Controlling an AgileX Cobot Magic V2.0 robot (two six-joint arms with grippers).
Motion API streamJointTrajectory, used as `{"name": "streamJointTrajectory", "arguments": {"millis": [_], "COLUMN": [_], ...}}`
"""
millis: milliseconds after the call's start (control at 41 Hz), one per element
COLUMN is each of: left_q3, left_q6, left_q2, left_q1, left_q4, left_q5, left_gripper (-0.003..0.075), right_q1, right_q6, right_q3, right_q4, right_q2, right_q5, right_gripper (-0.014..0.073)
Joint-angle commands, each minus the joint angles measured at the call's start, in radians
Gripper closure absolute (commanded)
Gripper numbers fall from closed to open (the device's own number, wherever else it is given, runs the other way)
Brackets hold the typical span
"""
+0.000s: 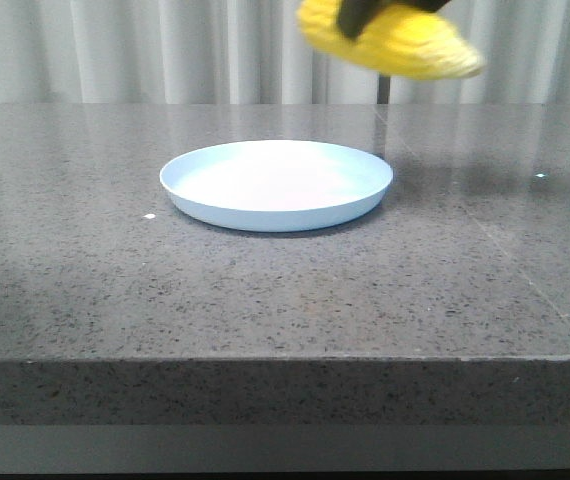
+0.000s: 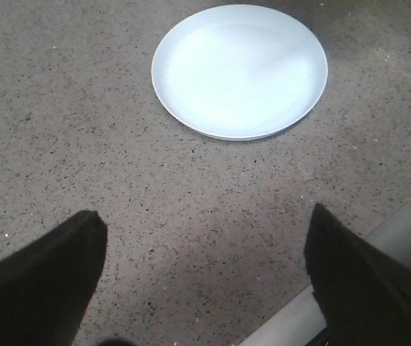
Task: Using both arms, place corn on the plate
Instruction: 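Carry the corn cob over the plate and lower it, then open the right gripper to release the corn onto the plate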
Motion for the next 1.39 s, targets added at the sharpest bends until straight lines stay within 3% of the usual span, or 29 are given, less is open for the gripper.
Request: {"name": "streamJointTrajectory", "arguments": {"millis": [0,317,390,560,658,1023,1364], "left_q3": [-0.027,-0.027,-0.027,-0.027,-0.027,-0.027,-0.027], "left_q6": [-0.011,-0.011,-0.011,-0.011,-0.011,-0.011,-0.011], "left_q2": [-0.008,-0.008,-0.008,-0.008,-0.008,-0.008,-0.008], "left_q1": [-0.007,-0.007,-0.007,-0.007,-0.007,-0.007,-0.007], "left_q4": [-0.001,-0.001,-0.001,-0.001,-0.001,-0.001,-0.001], "left_q5": [-0.064,-0.064,-0.064,-0.064,-0.064,-0.064,-0.064], "left_gripper": [0.0167,0.0166,0.0167,0.0167,0.0167,0.0167,0.0167], "right_q1": [0.052,0.079,0.079,0.079,0.079,0.079,0.079], "right_q6": [0.042,0.132,0.138,0.142,0.142,0.060,0.066], "right_q3": [-0.031,-0.031,-0.031,-0.031,-0.031,0.019,0.359], "right_q4": [0.013,0.042,0.043,0.048,0.048,-0.039,-0.225], "right_q2": [-0.002,0.121,0.135,0.139,0.125,-0.169,-0.660], "right_q5": [-0.082,-0.216,-0.226,-0.231,-0.222,-0.158,-0.153], "right_gripper": [0.0387,0.0379,0.0325,0.0048,-0.0038,-0.0042,-0.0042]}}
